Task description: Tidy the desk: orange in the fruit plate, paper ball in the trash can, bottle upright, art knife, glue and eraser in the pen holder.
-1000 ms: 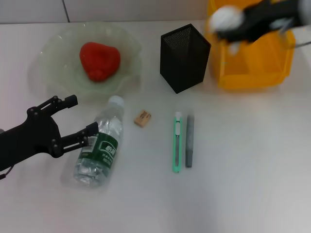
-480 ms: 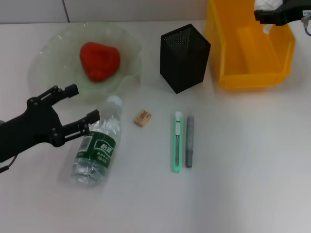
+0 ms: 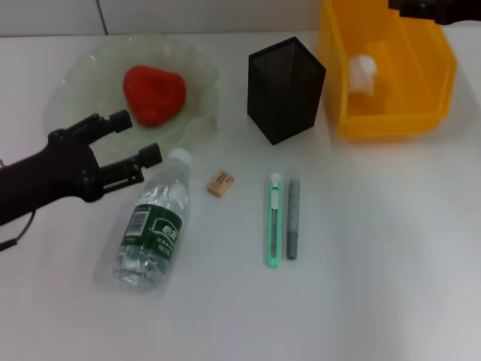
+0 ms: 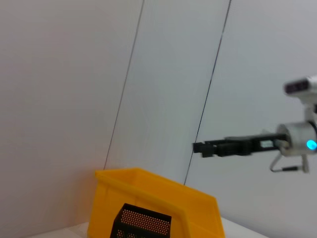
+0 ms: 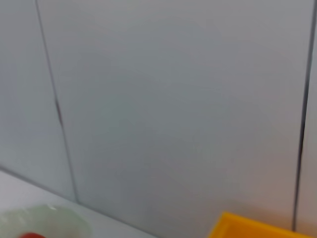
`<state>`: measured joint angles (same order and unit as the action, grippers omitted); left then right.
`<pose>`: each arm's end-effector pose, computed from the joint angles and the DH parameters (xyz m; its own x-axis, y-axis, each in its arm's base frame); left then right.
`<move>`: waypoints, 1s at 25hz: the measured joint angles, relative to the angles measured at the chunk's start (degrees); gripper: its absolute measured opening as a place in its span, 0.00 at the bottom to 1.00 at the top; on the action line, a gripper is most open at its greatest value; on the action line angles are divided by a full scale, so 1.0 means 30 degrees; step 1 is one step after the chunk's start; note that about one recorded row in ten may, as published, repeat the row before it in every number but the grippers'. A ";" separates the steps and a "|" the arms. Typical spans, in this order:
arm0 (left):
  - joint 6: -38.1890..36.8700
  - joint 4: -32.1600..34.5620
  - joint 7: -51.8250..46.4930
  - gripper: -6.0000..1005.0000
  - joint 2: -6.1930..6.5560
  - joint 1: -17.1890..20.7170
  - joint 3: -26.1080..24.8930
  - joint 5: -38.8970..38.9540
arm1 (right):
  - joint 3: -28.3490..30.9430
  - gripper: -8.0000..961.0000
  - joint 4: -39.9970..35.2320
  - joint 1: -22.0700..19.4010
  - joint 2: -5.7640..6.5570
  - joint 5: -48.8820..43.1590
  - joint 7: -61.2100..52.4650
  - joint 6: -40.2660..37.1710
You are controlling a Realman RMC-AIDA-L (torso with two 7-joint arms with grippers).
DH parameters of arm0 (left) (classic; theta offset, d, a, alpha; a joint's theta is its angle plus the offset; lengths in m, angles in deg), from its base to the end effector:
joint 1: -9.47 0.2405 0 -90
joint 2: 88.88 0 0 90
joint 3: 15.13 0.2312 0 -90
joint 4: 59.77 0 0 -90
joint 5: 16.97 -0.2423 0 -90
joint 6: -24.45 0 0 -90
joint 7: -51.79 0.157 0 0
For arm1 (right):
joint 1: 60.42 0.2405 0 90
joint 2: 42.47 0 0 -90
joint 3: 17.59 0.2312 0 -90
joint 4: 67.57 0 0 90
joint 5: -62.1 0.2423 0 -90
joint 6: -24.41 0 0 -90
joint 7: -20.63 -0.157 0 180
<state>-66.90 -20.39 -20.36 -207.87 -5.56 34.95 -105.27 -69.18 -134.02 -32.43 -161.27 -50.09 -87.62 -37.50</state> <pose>-0.2819 0.3030 0.0222 0.6364 0.2350 0.7347 0.5352 -0.8205 -0.2011 0.2058 0.4383 0.1035 0.7815 -0.2972 -0.5485 -0.6031 -0.5846 -0.5426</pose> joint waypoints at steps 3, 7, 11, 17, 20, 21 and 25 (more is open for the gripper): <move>0.0511 0.2719 -0.2817 0.86 -0.0037 0.0646 0.1033 0.0000 | 0.0026 0.89 -0.0091 -0.1411 0.0069 0.2303 0.1639 -0.1889; 0.3028 0.8199 -0.6616 0.86 -0.0040 0.2546 0.4556 -0.0019 | 0.0013 0.89 0.0118 -0.3459 -0.0092 0.4316 0.4232 -0.4893; 0.5757 1.2162 -0.9284 0.86 0.0048 0.4095 0.7426 -0.0575 | -0.0189 0.89 0.1577 -0.5048 -0.0248 0.5143 0.7288 -0.5713; 1.0074 2.0671 -1.9757 0.86 0.0066 0.5691 1.2640 -0.8719 | 0.0382 0.89 0.5016 -0.6238 -0.0178 0.6012 1.0699 -0.6566; 0.9707 2.4114 -2.9763 0.86 0.0021 0.4842 1.6471 -1.7542 | 0.1069 0.89 0.5811 -0.6476 -0.0184 0.6136 1.1432 -0.7173; 0.9524 2.4341 -3.0984 0.86 -0.0033 0.4635 1.7092 -1.8813 | 0.1305 0.89 0.6089 -0.6495 -0.0186 0.6139 1.1552 -0.7415; 0.9342 2.3977 -3.1616 0.86 -0.0065 0.4200 1.7529 -1.9561 | 0.1896 0.89 0.6829 -0.6426 -0.0135 0.6145 1.1788 -0.8021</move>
<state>-38.88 51.54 -115.21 -208.07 7.04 87.54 -163.96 -63.49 -113.53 -51.71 -161.68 -31.65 -52.25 -61.57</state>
